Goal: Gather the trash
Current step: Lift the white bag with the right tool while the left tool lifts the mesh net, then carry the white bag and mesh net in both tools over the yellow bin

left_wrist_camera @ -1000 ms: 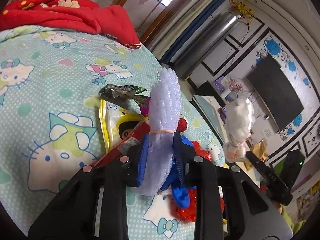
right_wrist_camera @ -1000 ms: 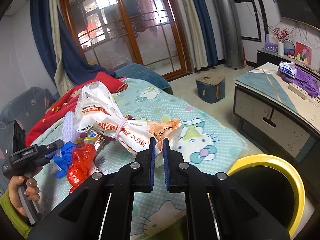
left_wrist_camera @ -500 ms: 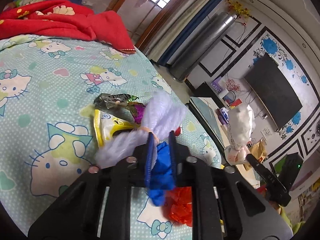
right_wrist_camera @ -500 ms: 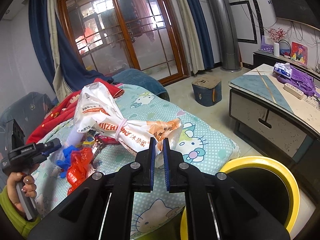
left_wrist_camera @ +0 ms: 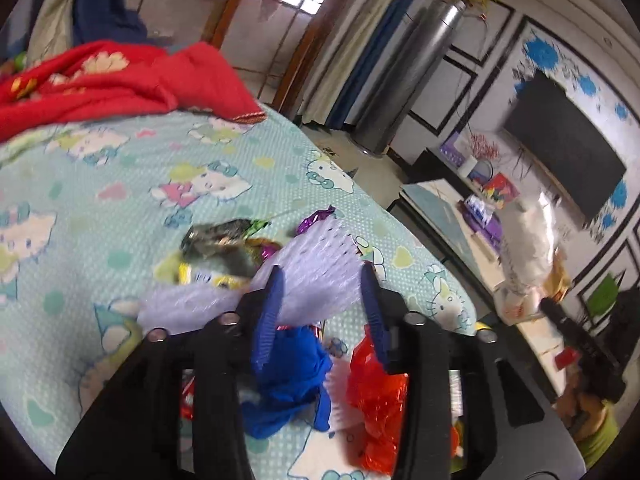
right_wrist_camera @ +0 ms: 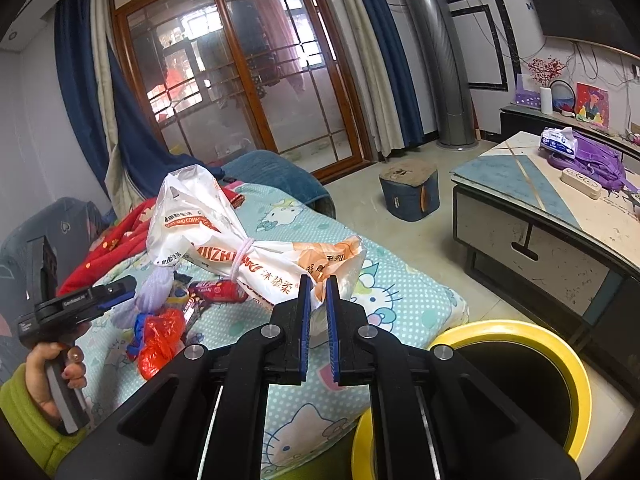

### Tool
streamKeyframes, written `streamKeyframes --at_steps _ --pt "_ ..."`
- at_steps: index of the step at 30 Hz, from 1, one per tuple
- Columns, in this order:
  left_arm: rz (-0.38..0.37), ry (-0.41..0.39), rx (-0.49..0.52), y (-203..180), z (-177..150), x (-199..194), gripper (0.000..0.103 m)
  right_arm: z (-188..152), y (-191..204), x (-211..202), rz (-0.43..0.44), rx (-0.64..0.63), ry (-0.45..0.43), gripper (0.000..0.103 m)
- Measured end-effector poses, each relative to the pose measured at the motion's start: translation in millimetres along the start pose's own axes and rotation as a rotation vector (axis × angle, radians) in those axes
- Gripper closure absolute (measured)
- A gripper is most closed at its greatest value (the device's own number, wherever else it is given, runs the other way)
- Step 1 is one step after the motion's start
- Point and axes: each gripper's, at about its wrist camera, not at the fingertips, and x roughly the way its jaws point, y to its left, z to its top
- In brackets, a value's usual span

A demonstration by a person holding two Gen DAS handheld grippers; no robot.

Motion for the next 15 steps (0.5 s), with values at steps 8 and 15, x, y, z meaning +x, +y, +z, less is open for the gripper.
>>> streamKeyframes --at_steps 8,15 --pt "0.087 0.046 0.208 -37 -9 19 0.061 6 -25 -15 -0.035 0.05 -0.025 0.095" --pt "0.224 0.077 0.297 -44 -10 37 0.093 2 -47 -23 -0.063 0.1 -0.024 0.095"
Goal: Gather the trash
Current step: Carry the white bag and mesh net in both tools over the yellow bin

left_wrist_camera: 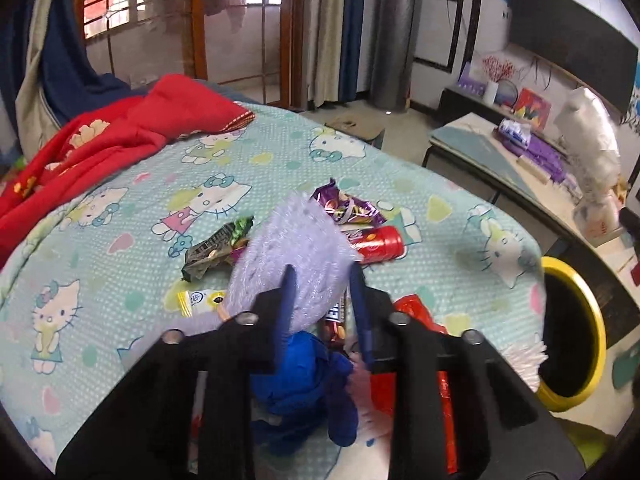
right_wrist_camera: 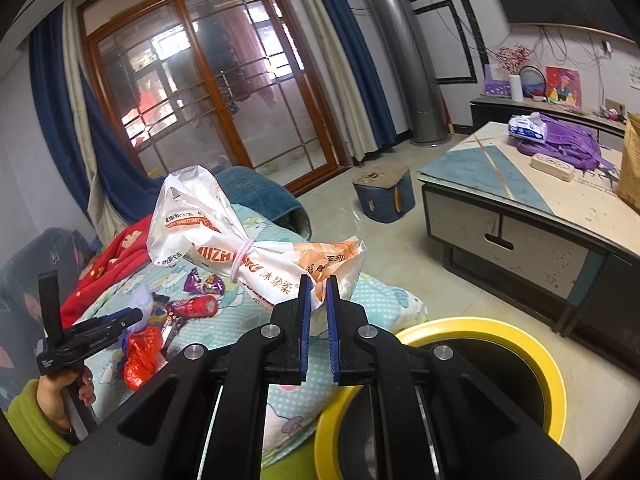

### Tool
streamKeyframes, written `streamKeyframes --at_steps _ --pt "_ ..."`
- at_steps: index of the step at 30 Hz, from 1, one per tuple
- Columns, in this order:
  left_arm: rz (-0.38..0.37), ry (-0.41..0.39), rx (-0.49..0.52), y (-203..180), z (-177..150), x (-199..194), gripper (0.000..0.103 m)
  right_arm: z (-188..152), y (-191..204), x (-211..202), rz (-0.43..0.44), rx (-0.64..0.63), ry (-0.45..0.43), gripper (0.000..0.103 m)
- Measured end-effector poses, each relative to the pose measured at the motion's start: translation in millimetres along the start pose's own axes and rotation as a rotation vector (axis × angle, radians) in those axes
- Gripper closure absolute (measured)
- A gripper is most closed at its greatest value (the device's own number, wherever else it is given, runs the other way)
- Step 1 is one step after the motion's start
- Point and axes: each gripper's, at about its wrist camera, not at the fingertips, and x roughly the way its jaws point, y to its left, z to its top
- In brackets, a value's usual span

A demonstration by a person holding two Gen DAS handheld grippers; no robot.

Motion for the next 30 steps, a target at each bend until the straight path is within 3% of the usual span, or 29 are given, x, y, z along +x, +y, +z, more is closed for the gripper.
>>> streamKeyframes --at_steps 3,6,17,20,30 --pt "0.016 -0.039 0.011 -2 4 -8 0.098 -2 -6 -4 -0.008 0.013 -0.001 0.095" --pt "-0.013 -0.097 0.011 -10 11 -25 0.098 -2 -13 -9 -0.016 0.023 -0.005 0.095" --pt "-0.2 -0.297 0.053 -74 41 -86 0.098 -4 -37 -26 -0.06 0.057 -0.032 0.095" --pt "-0.231 -0.316 0.07 -89 45 -89 0.098 -5 -43 -26 -0.071 0.069 -0.031 0.095" --pt "-0.442 -0.233 0.089 -141 29 -69 0.099 -8 -64 -28 -0.117 0.12 -0.026 0.095"
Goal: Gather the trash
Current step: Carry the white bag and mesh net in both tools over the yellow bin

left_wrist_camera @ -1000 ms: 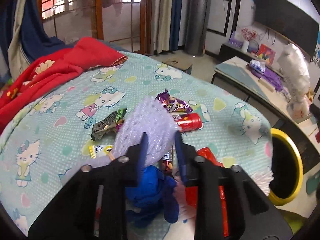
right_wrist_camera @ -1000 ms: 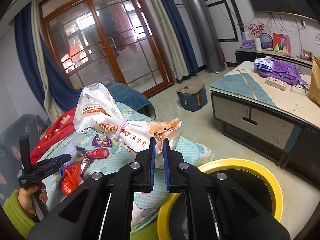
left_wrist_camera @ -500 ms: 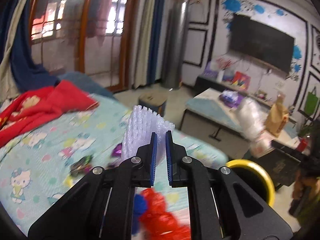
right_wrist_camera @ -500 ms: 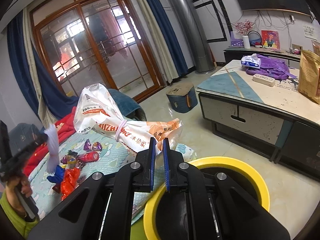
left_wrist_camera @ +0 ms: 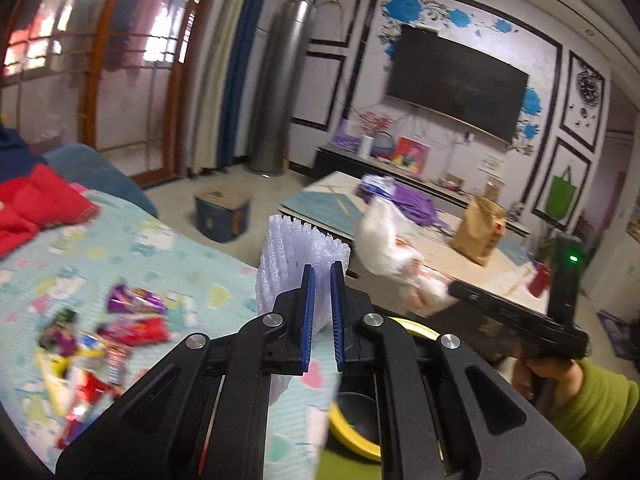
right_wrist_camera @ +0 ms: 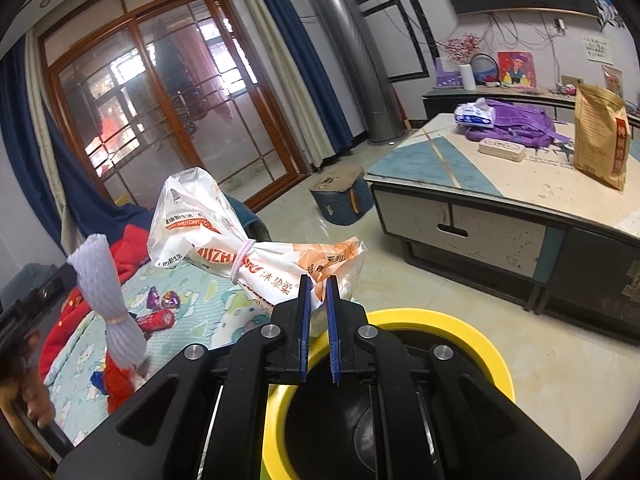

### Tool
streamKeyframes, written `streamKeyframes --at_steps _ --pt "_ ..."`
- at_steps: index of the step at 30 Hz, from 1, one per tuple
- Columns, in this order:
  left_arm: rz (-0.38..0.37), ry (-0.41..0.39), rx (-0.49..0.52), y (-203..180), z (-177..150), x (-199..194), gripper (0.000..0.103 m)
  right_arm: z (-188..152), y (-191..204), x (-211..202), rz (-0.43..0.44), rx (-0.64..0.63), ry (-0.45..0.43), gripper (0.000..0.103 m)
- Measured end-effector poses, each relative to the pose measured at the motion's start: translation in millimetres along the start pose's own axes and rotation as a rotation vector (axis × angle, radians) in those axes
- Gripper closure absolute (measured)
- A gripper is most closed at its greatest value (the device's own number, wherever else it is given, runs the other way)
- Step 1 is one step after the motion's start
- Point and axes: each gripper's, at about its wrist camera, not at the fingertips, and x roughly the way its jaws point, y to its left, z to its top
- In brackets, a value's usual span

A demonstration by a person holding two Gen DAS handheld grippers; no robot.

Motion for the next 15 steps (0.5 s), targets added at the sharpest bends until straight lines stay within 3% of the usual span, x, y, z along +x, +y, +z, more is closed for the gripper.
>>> streamKeyframes --at_steps 7,15 --pt "-0.118 0.054 0.025 -28 -21 25 0.099 -13 -26 14 -0.033 0.059 0.084 0.095" --pt "-0.252 0.173 -0.039 -42 -53 62 0.099 -28 -47 24 -0.067 0.115 0.162 0.095"
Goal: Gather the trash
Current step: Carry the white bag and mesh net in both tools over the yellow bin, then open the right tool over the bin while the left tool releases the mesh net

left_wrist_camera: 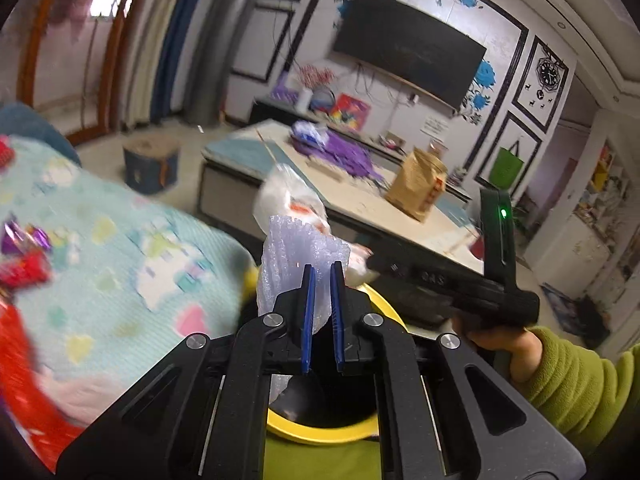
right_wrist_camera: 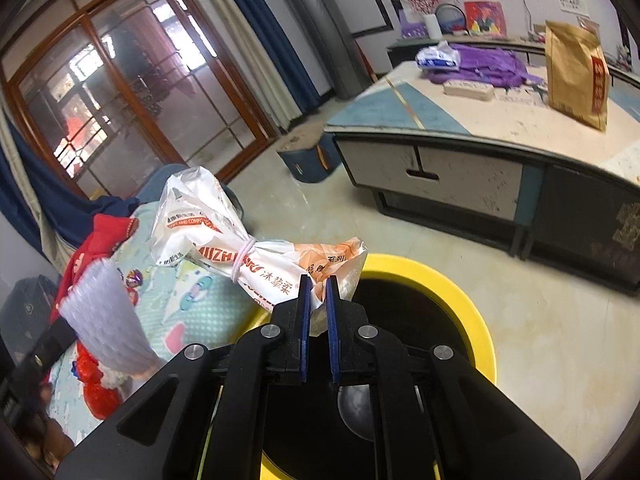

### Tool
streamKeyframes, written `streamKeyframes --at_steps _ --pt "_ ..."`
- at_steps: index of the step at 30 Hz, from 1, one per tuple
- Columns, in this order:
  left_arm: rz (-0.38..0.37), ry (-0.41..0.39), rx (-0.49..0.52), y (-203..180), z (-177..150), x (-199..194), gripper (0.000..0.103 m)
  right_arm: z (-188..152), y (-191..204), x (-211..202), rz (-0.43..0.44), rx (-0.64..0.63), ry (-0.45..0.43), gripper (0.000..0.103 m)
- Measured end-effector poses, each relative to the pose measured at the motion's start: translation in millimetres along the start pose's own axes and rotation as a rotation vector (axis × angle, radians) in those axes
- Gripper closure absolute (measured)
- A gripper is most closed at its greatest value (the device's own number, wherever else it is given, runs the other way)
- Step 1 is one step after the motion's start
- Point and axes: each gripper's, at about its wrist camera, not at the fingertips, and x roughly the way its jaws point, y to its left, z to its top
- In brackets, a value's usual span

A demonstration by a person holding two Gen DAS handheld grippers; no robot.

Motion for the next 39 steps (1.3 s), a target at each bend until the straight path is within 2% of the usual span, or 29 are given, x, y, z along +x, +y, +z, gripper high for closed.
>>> streamKeyframes --at_steps 7,13,14,15,17,19,21,26,28,33,39 --pt "-0.065 0.107 -0.061 4 -27 37 0.099 -5 -13 14 -0.007 0.049 0.075 0.095" --pt "-0.076 0.135 -0.066 2 -32 53 0.097 -6 -18 19 -0.044 0.067 0.1 0.088" --pt "-0.072 0.137 -0.069 2 -33 54 0.093 -6 -19 20 -0.049 0.068 0.103 0.088" --pt "-0.068 0.139 -0.072 2 -33 54 0.082 -6 -20 21 -0.054 0.07 0.102 0.088" --pt "-0.053 0.14 -0.073 1 -35 52 0.067 -6 -21 22 -0.058 0.077 0.103 0.087" --pt "-0.043 0.141 -0.073 -1 -36 50 0.064 -6 -21 22 -0.065 0.076 0.101 0.087" --pt "-0.027 0.135 -0.073 0 -36 46 0.051 -6 -20 22 -0.07 0.073 0.097 0.082" --pt "0.01 0.107 -0.082 7 -34 37 0.028 -4 -11 17 -0.084 0.045 0.062 0.068" --pt "0.009 0.099 -0.093 9 -33 33 0.024 -2 -9 13 -0.088 0.043 0.043 0.063" --pt "0.013 0.065 -0.097 10 -30 23 0.018 1 -7 4 -0.102 0.033 -0.001 0.06" --pt "0.057 0.018 -0.076 11 -24 3 0.011 2 5 -1 -0.074 -0.011 -0.019 0.055"
